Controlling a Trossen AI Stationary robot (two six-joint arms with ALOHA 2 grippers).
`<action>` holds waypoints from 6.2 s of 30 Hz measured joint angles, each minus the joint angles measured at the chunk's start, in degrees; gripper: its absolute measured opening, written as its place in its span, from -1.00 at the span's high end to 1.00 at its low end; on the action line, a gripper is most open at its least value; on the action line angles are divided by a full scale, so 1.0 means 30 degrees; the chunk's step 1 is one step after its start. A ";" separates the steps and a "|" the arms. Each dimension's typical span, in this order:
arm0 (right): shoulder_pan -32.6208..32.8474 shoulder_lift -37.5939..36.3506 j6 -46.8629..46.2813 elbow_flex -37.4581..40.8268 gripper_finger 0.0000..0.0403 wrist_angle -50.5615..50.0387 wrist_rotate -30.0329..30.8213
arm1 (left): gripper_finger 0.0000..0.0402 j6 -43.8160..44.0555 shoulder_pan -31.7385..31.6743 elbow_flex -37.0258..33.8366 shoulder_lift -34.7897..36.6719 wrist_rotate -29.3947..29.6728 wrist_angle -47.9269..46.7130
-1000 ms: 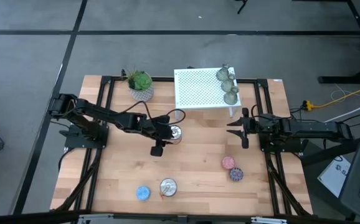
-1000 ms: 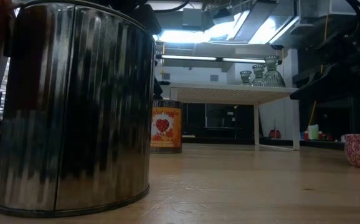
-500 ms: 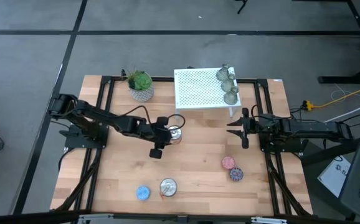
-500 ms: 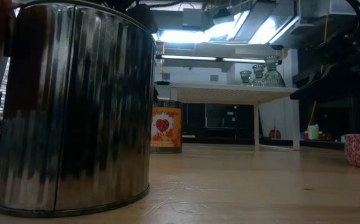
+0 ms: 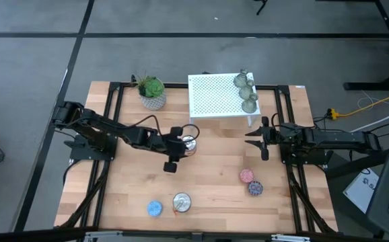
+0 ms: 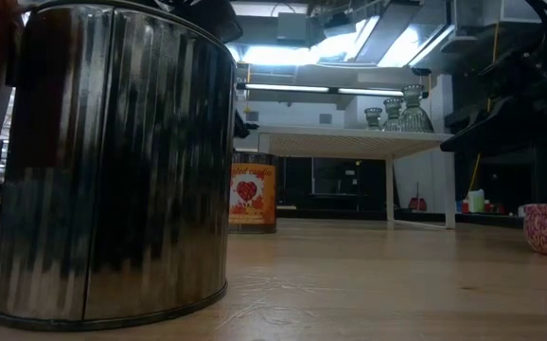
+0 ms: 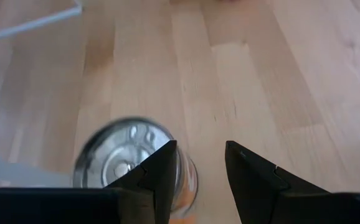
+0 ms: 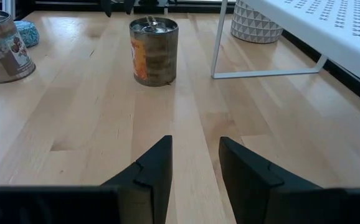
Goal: Pick & Place candle stick holders
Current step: Put the top silver scented candle on the shelf
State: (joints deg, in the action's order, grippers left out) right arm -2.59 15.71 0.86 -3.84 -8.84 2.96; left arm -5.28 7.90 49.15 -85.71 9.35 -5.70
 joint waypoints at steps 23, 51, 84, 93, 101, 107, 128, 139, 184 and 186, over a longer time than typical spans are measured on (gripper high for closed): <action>0.0001 -0.0001 0.0000 0.0000 0.33 -0.0007 -0.0022 | 0.34 0.1297 -0.0017 -0.0007 -0.1246 -0.0029 -0.0136; 0.0001 0.0006 0.0000 0.0000 0.33 0.0000 -0.0051 | 0.99 0.1166 0.0812 0.0000 -0.2579 -0.0439 0.0079; 0.0001 0.0006 0.0000 0.0000 0.33 -0.0007 -0.0022 | 0.10 0.1734 0.0216 0.0096 -0.1983 0.2171 -0.0098; 0.0001 0.0006 0.0005 0.0000 0.33 -0.0005 -0.0022 | 0.61 0.0860 0.0321 0.0080 -0.2444 0.2129 0.1006; 0.0000 0.0006 0.0004 0.0000 0.33 0.0000 -0.0022 | 0.96 0.0933 0.0339 0.0051 -0.2463 0.2195 0.0994; -0.0006 0.0006 0.0007 0.0000 0.33 0.0000 -0.0029 | 0.97 0.0859 0.0335 0.0015 -0.2478 0.2014 0.1570; -0.0002 0.0006 0.0000 0.0000 0.33 -0.0006 -0.0036 | 0.99 -0.0853 0.0363 0.2268 -0.1013 0.1842 -0.0559; -0.0003 0.0006 0.0003 0.0000 0.33 0.0000 -0.0036 | 0.99 -0.2741 0.0372 0.4815 -0.0962 0.0992 -0.1818; 0.0001 0.0028 0.0001 0.0000 0.33 0.0000 -0.0030 | 0.99 -0.3577 -0.9223 2.1879 -0.8480 -0.5981 -0.9528; 0.0001 0.0028 0.0000 0.0000 0.33 0.0000 -0.0030 | 0.99 -0.3650 -0.9607 2.3010 -0.9366 -0.5983 -1.0143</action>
State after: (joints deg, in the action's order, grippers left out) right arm -2.59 15.79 0.86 -3.84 -8.84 2.87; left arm -16.23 -20.92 118.18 -113.81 -8.60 -36.13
